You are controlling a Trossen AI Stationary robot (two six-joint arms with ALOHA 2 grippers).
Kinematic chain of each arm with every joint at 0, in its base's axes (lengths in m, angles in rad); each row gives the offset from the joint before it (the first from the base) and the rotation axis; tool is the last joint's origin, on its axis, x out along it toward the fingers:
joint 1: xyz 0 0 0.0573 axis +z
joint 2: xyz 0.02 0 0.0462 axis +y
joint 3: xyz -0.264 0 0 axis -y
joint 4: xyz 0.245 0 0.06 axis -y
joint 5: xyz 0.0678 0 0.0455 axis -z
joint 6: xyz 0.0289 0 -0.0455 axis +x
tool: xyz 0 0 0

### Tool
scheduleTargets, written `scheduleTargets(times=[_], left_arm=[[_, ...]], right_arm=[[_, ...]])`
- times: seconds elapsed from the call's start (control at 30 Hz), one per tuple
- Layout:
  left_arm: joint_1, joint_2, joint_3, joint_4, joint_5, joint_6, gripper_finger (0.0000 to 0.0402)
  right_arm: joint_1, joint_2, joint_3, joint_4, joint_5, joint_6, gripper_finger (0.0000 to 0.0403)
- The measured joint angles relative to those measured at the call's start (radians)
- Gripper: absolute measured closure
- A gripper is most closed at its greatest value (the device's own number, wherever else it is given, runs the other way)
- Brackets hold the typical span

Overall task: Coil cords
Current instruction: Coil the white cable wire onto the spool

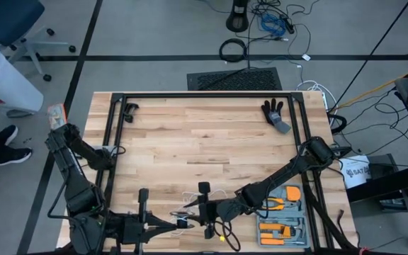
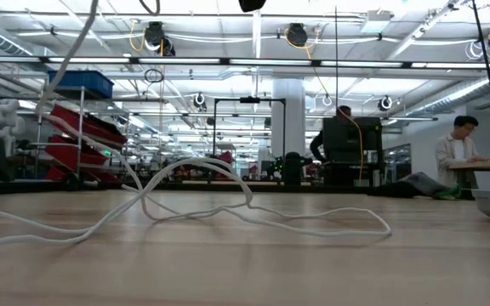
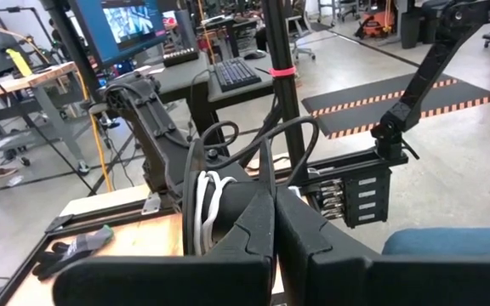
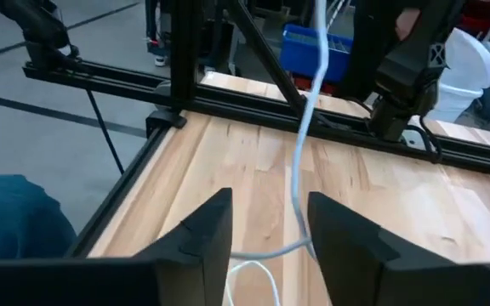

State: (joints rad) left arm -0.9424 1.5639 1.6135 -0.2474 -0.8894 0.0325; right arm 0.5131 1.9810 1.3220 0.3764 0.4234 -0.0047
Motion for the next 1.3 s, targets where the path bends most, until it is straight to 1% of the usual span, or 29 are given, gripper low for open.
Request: scheduleTargets(times=[0.07, 0.1, 0.17, 0.27, 0.3, 0.4, 0.47, 0.6, 0.7, 0.87, 1.0, 1.1, 1.3], left_arm=[[0.000, 0.000, 0.000, 0.000, 0.000, 0.000, 0.0400], [0.000, 0.000, 0.000, 0.000, 0.000, 0.000, 0.0400], [0.000, 0.000, 0.000, 0.000, 0.000, 0.000, 0.0400], [0.000, 0.000, 0.000, 0.000, 0.000, 0.000, 0.0400], [0.000, 0.000, 0.000, 0.000, 0.000, 0.000, 0.0400], [0.000, 0.000, 0.000, -0.006, 0.002, 0.000, 0.0400], [-0.001, 0.000, 0.000, -0.022, 0.012, -0.001, 0.0400], [-0.019, 0.000, 0.000, -0.075, 0.027, 0.001, 0.0400], [-0.029, 0.000, 0.000, -0.090, 0.029, 0.002, 0.0400], [-0.029, 0.000, 0.000, -0.117, 0.029, 0.001, 0.0400], [-0.026, 0.000, 0.000, -0.185, 0.031, -0.016, 0.0400], [-0.020, 0.000, 0.000, -0.241, 0.057, -0.053, 0.0400], [-0.020, 0.000, 0.000, -0.246, 0.075, -0.054, 0.0400]], right_arm=[[-0.004, 0.000, 0.000, 0.001, -0.002, 0.012, 0.0272], [-0.006, 0.000, 0.000, 0.001, -0.001, 0.015, 0.0284], [-0.008, 0.000, 0.000, 0.001, -0.002, 0.016, 0.0319], [-0.009, 0.000, 0.000, -0.001, -0.005, 0.016, 0.0382], [-0.009, 0.000, 0.000, -0.005, -0.007, 0.016, 0.0392], [-0.009, -0.006, 0.000, -0.041, -0.031, 0.023, 0.0395], [-0.004, -0.030, 0.000, -0.121, -0.090, 0.025, 0.0400], [0.027, -0.122, 0.000, -0.330, -0.129, 0.089, 0.0401], [0.060, -0.183, 0.000, -0.424, -0.166, 0.106, 0.0402], [0.123, -0.251, 0.000, -0.459, -0.221, 0.093, 0.0402], [0.161, -0.282, 0.000, -0.464, -0.223, 0.069, 0.0403], [0.176, -0.304, 0.000, -0.458, -0.221, 0.059, 0.0403], [0.176, -0.309, 0.000, -0.456, -0.213, 0.045, 0.0403]])
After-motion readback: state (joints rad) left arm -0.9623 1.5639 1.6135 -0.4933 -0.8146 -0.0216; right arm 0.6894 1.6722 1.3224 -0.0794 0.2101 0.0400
